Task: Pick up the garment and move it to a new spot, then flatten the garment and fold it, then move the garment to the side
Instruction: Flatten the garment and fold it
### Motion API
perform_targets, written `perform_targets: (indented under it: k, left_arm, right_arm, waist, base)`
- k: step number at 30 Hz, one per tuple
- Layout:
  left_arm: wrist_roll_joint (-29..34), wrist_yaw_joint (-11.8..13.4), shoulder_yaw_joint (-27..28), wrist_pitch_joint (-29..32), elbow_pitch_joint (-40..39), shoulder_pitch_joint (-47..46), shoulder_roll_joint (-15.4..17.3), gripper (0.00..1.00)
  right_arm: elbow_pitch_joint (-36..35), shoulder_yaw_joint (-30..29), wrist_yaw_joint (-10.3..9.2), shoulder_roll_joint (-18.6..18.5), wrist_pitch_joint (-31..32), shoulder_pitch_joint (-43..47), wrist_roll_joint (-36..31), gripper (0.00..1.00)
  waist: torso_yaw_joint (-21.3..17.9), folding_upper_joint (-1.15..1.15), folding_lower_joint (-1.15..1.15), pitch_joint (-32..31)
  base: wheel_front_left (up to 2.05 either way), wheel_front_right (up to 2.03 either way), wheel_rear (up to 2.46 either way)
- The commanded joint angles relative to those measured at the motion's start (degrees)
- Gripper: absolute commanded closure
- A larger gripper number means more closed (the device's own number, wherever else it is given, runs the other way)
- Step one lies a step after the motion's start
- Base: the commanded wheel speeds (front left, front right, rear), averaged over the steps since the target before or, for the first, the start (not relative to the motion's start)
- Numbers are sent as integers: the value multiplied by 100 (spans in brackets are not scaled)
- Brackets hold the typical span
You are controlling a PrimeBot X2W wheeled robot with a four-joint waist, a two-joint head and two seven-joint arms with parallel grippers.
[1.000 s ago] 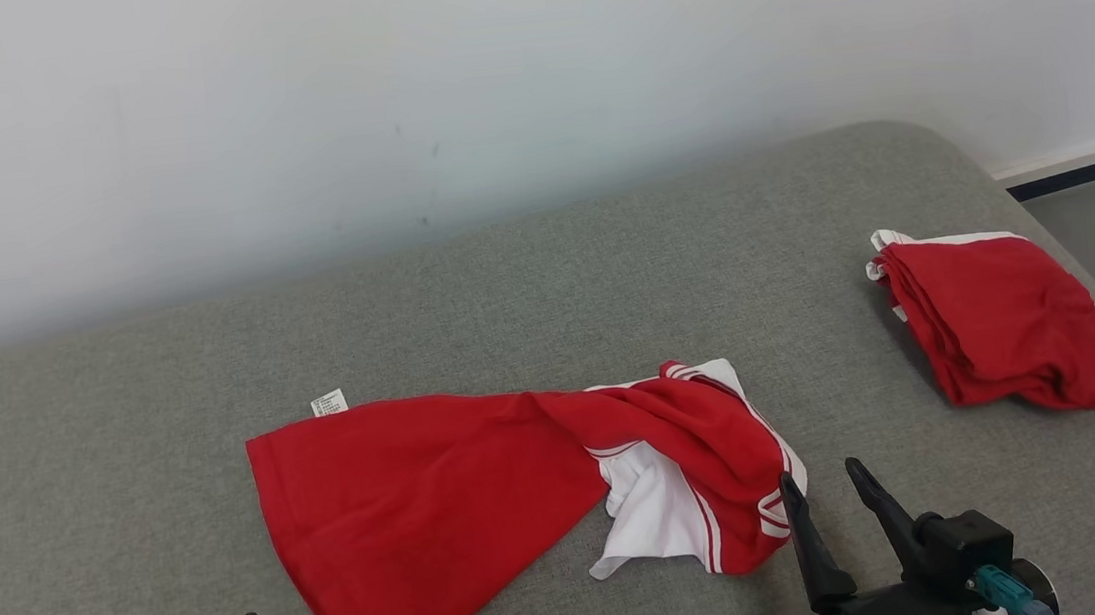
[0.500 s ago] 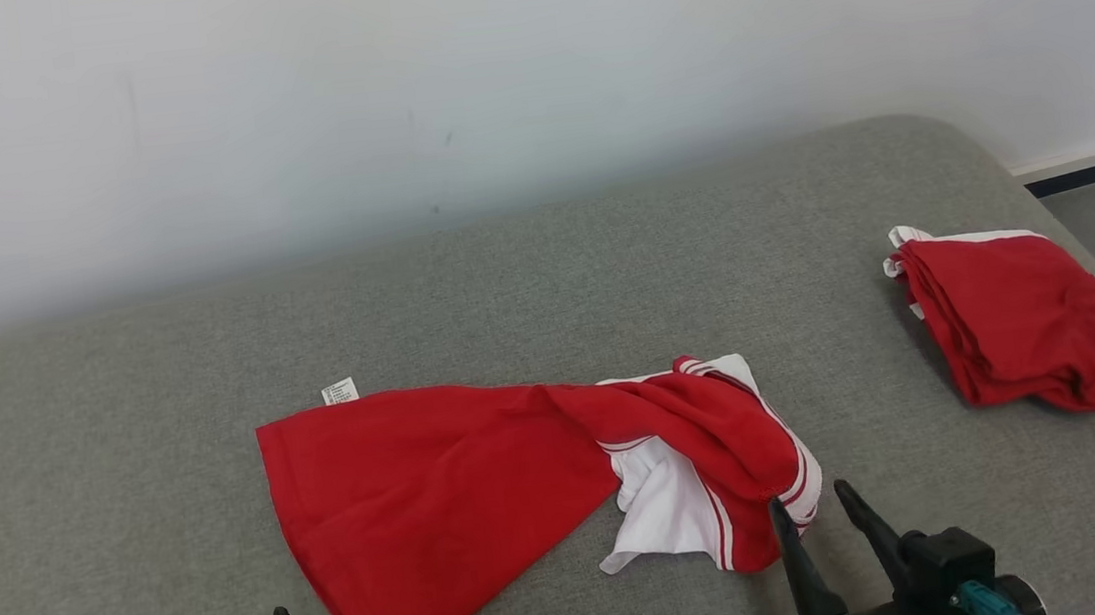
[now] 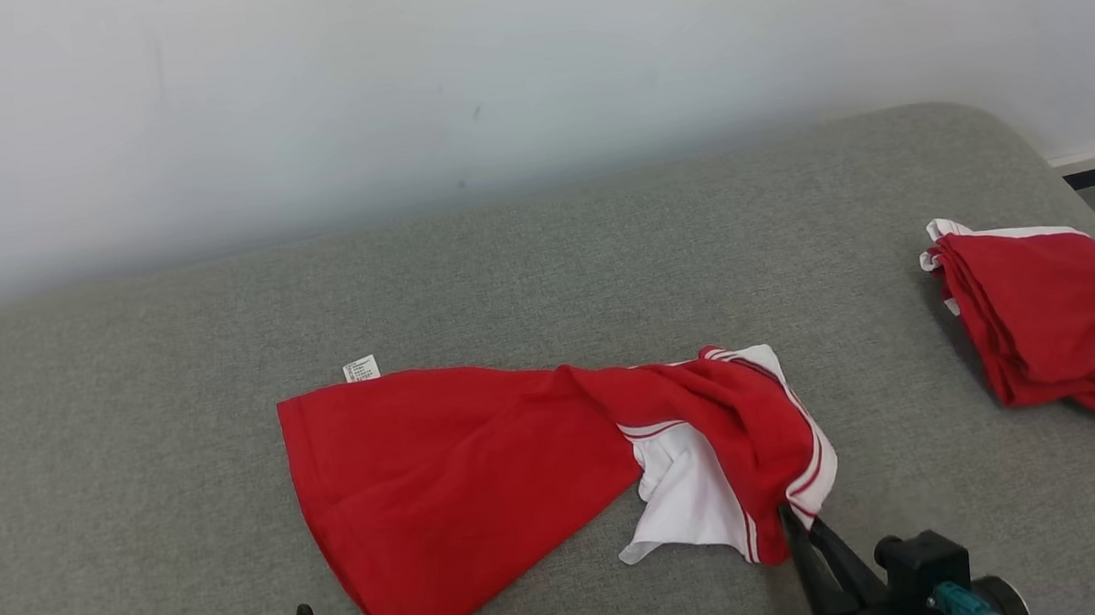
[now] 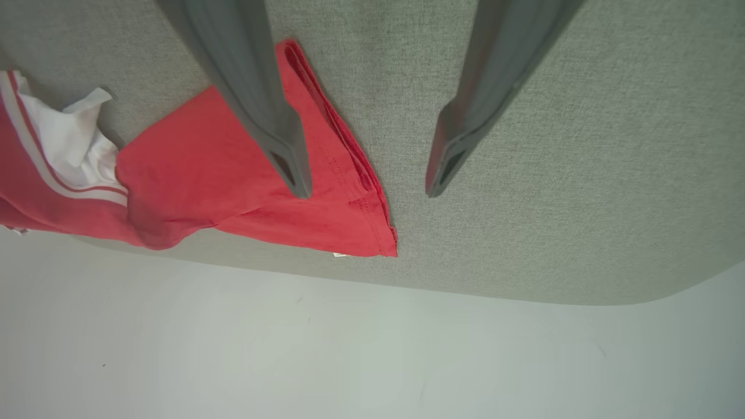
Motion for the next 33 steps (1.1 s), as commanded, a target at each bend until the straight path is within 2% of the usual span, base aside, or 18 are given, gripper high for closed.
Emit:
perform_targets:
  k: [1,7,13,22,23,24,25,29,33]
  left_arm:
    - [29,1,-11,-18,11,-54,-9,0]
    - [-5,-12,-85,-18,45,-84,-9,0]
    - [-6,-41,-240,-18,106,-172,-8,0]
    - [-55,-102,-571,-18,232,-509,-7,0]
    - [-62,-90,-602,-18,256,-543,-8,0]
    - [-68,-95,-633,-18,276,-575,-8,0]
    - [-67,-97,-650,-18,289,-607,-7,0]
    - [-77,-107,-715,-18,339,-719,-7,0]
    - [-84,-101,-707,-18,336,-757,-8,0]
  right_arm:
    - [-62,-1,-15,14,2,-66,2,100]
    - [-488,64,-15,-19,1,-408,78,100]
    - [-724,27,-15,-380,2,-1202,149,100]
    - [-124,-230,-15,-901,3,-2245,-35,100]
    - [111,-297,-15,-960,2,-2321,-87,88]
    - [358,-399,-15,-997,1,-2401,-119,51]
    - [570,-514,-15,-1031,1,-2524,-184,0]
    - [1254,-896,-15,-1136,3,-2757,-495,0]
    - [1334,-1113,-15,-1097,2,-2589,-597,0]
  waist:
    - [25,0,0,23]
    - [89,0,0,99]
    - [202,0,0,228]
    - [616,0,0,583]
    - [652,0,0,623]
    - [693,0,0,669]
    - [722,0,0,709]
    - [811,0,0,851]
    - [787,0,0,935]
  base:
    - [0,0,0]
    - [0,0,0]
    - [0,0,0]
    - [0,0,0]
    - [0,0,0]
    - [0,0,0]
    - [0,0,0]
    - [0,0,0]
    - [0,0,0]
